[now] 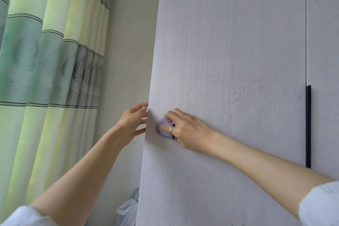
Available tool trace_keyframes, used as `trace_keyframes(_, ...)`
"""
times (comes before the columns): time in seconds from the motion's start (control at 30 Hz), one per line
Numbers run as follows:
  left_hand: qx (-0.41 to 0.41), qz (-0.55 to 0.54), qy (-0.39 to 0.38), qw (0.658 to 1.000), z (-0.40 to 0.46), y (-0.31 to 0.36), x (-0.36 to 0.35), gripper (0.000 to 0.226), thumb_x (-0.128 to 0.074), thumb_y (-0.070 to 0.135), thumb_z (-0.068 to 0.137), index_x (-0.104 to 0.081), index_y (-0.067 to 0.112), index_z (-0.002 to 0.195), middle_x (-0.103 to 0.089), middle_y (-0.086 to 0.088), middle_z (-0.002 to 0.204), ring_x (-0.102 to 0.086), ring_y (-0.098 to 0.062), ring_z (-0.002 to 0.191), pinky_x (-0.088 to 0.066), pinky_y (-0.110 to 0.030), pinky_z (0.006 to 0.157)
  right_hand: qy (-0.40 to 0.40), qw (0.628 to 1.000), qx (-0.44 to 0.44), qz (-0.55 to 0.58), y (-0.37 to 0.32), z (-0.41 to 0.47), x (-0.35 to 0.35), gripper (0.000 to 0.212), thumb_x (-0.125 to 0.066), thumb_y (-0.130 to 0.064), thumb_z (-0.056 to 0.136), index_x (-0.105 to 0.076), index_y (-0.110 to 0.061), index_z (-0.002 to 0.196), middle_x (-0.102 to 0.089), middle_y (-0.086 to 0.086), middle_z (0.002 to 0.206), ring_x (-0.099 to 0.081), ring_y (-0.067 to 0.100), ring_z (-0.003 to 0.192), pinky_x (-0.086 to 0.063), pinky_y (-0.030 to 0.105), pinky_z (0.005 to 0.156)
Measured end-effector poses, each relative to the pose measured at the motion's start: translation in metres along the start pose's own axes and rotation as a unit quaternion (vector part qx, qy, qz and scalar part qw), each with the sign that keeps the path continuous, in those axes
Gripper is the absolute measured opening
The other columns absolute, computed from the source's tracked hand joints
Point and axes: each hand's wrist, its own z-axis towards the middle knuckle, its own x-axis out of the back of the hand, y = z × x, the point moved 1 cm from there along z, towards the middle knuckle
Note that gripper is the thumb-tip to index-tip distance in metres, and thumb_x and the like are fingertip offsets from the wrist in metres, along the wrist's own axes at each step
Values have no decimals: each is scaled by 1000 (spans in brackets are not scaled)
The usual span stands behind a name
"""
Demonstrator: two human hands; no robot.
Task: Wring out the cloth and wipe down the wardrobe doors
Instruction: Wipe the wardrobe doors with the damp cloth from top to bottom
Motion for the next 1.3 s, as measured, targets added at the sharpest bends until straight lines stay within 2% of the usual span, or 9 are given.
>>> trace_keyframes(0.2,-26,47,36,998,11,-6,-6,24,-43,21,99,-59,25,117,-60,-4,96,-56,-15,79,-51,-30,75,71,977,-186,-74,89,43,59,26,-57,-4,87,-59,-2,112,-41,13,113,-41,29,106,-44,33,76)
trace_keyframes(0.33,-41,46,38,997,12,-8,-7,23,-42,19,100,-58,29,115,-61,-1,94,-55,-13,76,-50,-29,72,100,963,-247,-50,114,53,81,30,-55,-12,92,-56,-4,121,-37,14,118,-37,29,109,-42,37,88)
trace_keyframes(0.63,-62,45,75,994,13,-13,-14,25,-43,17,100,-59,27,117,-56,10,79,-51,-10,68,-49,-28,73,-42,999,10,11,53,-25,41,33,-82,-8,58,-69,-12,89,-50,10,80,-47,18,64,-40,21,40)
trace_keyframes(0.87,-72,71,86,991,16,-16,-13,27,-42,17,100,-58,28,119,-56,9,79,-51,-12,67,-49,-29,71,142,953,-267,-33,155,20,106,36,-57,-23,90,-58,-11,124,-36,11,105,-46,27,98,-42,33,88)
trace_keyframes(1.03,-88,80,93,989,14,-18,-15,30,-41,17,101,-58,23,125,-64,-1,93,-59,-24,85,-48,-33,84,139,977,-161,-25,106,-19,63,27,-70,-21,81,-66,-4,102,-42,12,88,-49,27,75,-50,36,60)
trace_keyframes(1.1,-84,89,103,987,13,-20,-15,31,-41,18,101,-57,22,127,-63,-12,115,-56,-34,111,-45,-40,98,52,998,-35,-4,73,-52,47,31,-80,-14,67,-68,-8,95,-50,13,83,-52,25,66,-45,27,44)
trace_keyframes(1.17,-84,95,103,987,13,-20,-16,30,-41,18,100,-60,22,123,-65,-10,103,-56,-33,101,-43,-44,101,-48,999,25,-10,66,-70,46,37,-83,-14,62,-69,-12,96,-53,10,83,-53,21,66,-44,23,40)
trace_keyframes(1.23,-89,97,102,986,12,-19,-17,28,-41,17,101,-62,22,117,-61,-5,85,-52,-24,86,-44,-44,100,-41,999,2,-23,86,-68,59,32,-81,-15,66,-69,-10,96,-53,12,83,-53,24,65,-46,26,39)
trace_keyframes(1.3,-91,102,105,985,12,-19,-17,29,-41,17,101,-61,20,122,-63,-17,104,-53,-24,88,-44,-43,100,52,995,-74,-47,119,-54,77,26,-69,-24,80,-69,-7,100,-51,18,85,-54,29,68,-50,33,47)
